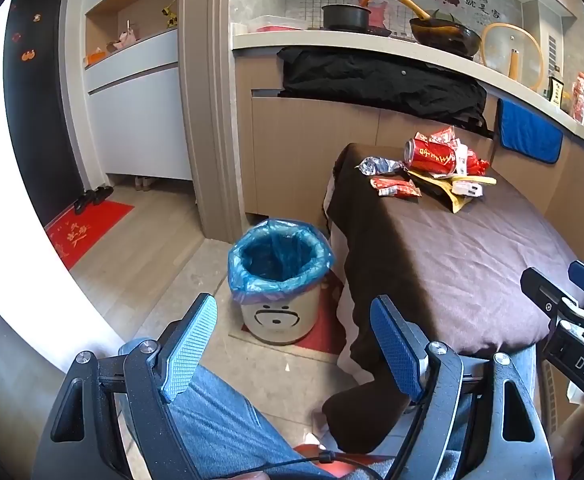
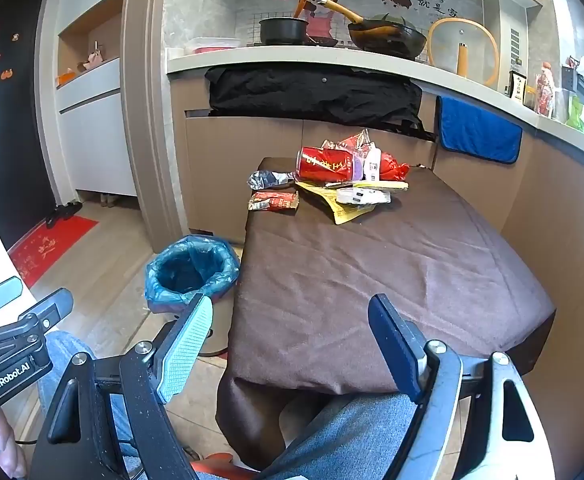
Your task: Collect trash
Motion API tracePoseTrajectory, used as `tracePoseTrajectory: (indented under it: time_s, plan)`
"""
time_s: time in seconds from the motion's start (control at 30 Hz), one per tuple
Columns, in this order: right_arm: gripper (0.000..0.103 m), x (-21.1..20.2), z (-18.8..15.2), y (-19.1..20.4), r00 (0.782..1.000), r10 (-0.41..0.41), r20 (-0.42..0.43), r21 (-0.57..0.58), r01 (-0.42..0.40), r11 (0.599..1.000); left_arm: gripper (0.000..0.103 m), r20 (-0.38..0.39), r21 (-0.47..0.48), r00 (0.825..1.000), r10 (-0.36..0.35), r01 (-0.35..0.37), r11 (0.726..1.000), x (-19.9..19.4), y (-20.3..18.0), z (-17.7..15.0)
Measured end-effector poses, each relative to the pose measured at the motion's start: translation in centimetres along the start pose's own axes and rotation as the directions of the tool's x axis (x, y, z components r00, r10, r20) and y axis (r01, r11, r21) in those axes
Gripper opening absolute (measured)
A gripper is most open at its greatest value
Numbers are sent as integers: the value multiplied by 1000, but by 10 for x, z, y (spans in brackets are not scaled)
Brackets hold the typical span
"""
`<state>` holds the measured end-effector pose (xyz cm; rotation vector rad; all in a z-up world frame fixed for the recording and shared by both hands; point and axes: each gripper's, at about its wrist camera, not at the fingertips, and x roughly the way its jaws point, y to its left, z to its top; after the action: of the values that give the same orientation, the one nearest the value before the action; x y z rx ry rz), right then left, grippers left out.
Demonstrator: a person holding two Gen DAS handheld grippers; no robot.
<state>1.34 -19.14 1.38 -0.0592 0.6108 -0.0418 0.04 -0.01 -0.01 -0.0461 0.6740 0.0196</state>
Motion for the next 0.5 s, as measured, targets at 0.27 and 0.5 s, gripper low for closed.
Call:
tracePoseTrajectory:
  time_s: [0.27, 0.5]
  plan:
    - [78, 0, -3, -2, 1000, 9, -3, 3, -9, 1000, 79, 3, 1, 1000, 1, -1, 1000, 4, 0, 0]
    - [78, 3, -5, -2, 1000, 6, -5, 3, -6, 1000, 79, 10, 4, 1000, 0, 0, 1000, -1, 0, 0]
